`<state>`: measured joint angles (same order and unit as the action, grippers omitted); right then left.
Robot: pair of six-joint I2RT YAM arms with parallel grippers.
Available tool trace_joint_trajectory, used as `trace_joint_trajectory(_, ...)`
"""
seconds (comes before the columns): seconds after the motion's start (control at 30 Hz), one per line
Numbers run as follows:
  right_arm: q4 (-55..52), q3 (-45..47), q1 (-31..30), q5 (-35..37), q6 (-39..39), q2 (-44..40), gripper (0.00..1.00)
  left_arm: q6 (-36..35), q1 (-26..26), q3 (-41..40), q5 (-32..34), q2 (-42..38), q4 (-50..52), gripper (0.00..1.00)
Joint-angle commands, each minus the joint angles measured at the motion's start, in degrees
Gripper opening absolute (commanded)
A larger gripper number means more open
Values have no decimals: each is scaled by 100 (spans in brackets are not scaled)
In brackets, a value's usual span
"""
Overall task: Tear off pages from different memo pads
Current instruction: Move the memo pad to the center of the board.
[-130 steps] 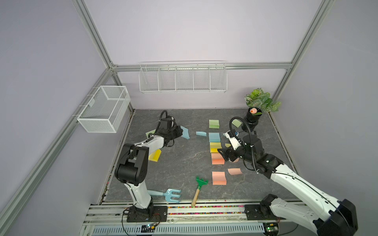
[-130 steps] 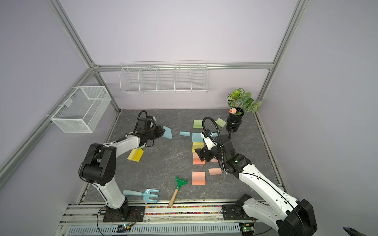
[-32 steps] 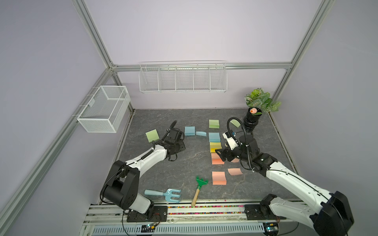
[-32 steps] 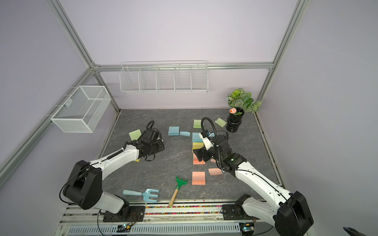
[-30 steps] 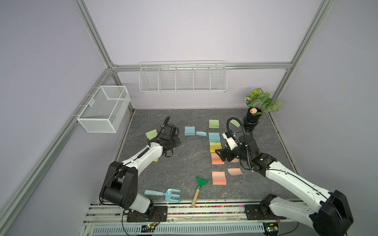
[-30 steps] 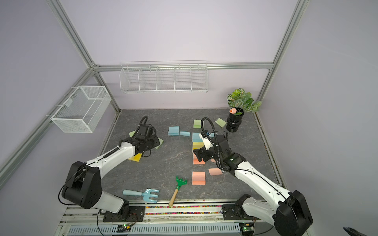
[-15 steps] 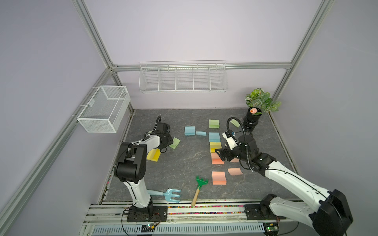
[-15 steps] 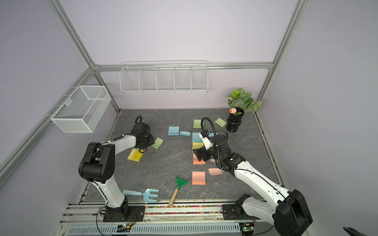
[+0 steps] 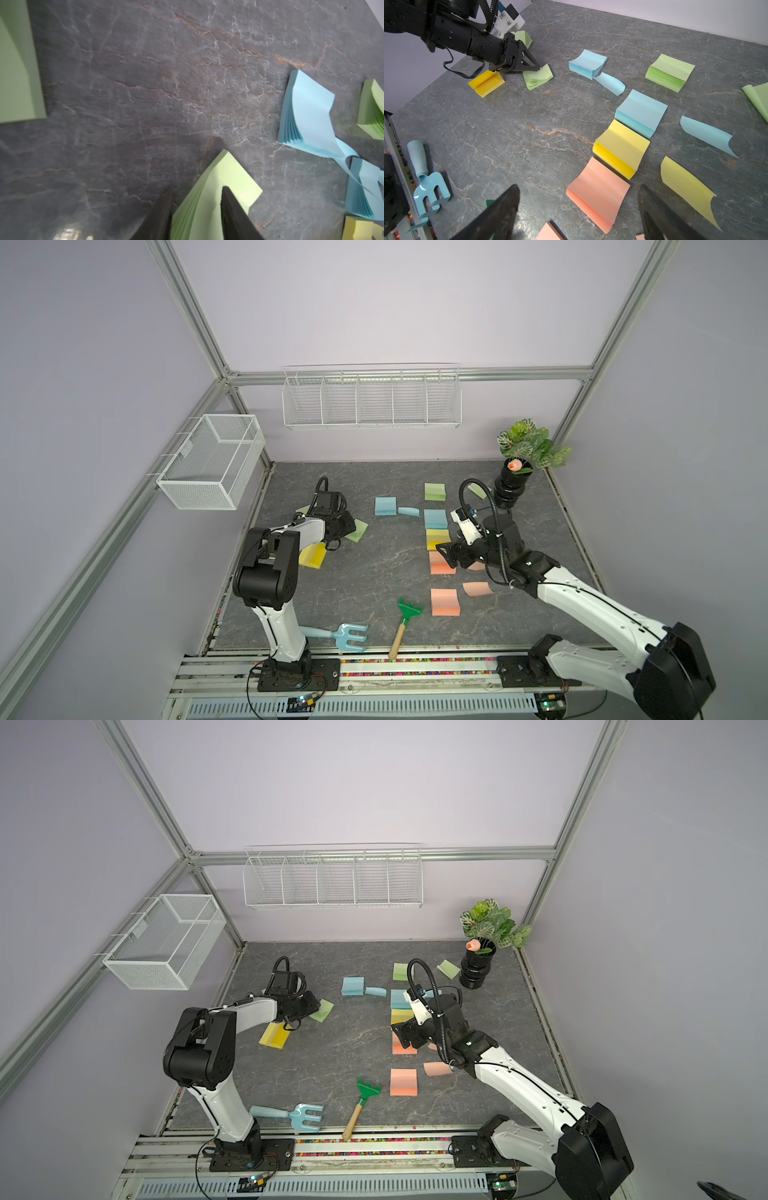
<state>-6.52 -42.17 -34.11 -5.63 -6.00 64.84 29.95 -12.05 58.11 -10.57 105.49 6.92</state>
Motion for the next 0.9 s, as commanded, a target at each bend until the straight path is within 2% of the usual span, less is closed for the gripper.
trace_joint_trajectory(0.0, 66, 68, 9, -58, -50, 55, 89, 108, -104, -407, -225, -77, 88, 39)
trace_joint_trajectory(0.13, 76, 69, 9, -52, -58, 60, 89, 83, -318, -639, -210, -158, 15, 39)
trace_joint_trajectory(0.3, 90, 61, 10, -86, -66, 132, 89, -54, -582, -501, 16, -14, 230, 38)
trace_joint_trajectory(0.5, 107, 68, 10, -61, -75, 173, 89, 31, -815, -463, -18, 44, 267, 37)
trace_joint_trajectory(0.67, 162, -67, 9, -140, -307, 480, 93, 19, -787, -256, 564, -294, 660, 40)
trace_joint_trajectory(0.77, 253, -186, 7, -62, -766, 729, 97, -8, -640, -5, 433, -296, 736, 46)
trace_joint_trajectory(0.87, 298, -280, -4, -85, -1011, 949, 100, 21, -458, 201, 150, -151, 594, 47)
